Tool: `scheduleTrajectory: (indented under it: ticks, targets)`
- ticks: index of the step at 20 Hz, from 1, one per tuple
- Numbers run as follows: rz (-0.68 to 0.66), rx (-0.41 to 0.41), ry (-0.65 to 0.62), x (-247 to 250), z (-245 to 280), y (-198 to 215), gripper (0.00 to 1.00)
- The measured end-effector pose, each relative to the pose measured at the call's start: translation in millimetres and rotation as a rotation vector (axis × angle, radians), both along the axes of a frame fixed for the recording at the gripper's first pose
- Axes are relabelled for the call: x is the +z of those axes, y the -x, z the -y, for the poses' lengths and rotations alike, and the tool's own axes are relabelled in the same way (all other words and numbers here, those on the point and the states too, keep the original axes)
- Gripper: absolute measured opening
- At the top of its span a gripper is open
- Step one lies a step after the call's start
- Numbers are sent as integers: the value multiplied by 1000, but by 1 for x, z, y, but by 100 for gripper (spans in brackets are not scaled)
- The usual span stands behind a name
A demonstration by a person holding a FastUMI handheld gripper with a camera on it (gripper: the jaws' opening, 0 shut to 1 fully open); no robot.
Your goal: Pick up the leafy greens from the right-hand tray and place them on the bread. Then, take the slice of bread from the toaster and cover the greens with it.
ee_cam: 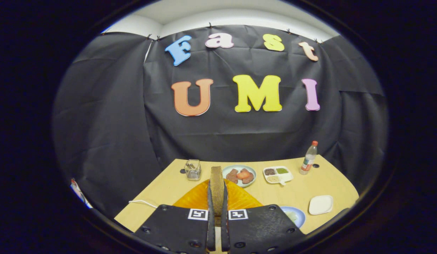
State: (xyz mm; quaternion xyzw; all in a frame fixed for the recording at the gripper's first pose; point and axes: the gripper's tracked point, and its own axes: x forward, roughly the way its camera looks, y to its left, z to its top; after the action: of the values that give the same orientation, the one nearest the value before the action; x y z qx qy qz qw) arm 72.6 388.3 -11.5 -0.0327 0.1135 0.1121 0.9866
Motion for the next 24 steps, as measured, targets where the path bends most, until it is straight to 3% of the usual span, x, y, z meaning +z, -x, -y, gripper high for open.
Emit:
scheduleTrajectory:
  ticks: [5, 10, 19, 24]
  targets:
    - [-24, -101, 3, -39, 61, -18, 6]
    - [-148, -180, -28, -103, 116, -36, 6]
    - [-297, -128, -238, -162, 168, -39, 7]
    - [-311, -172, -237, -184, 206, -43, 7]
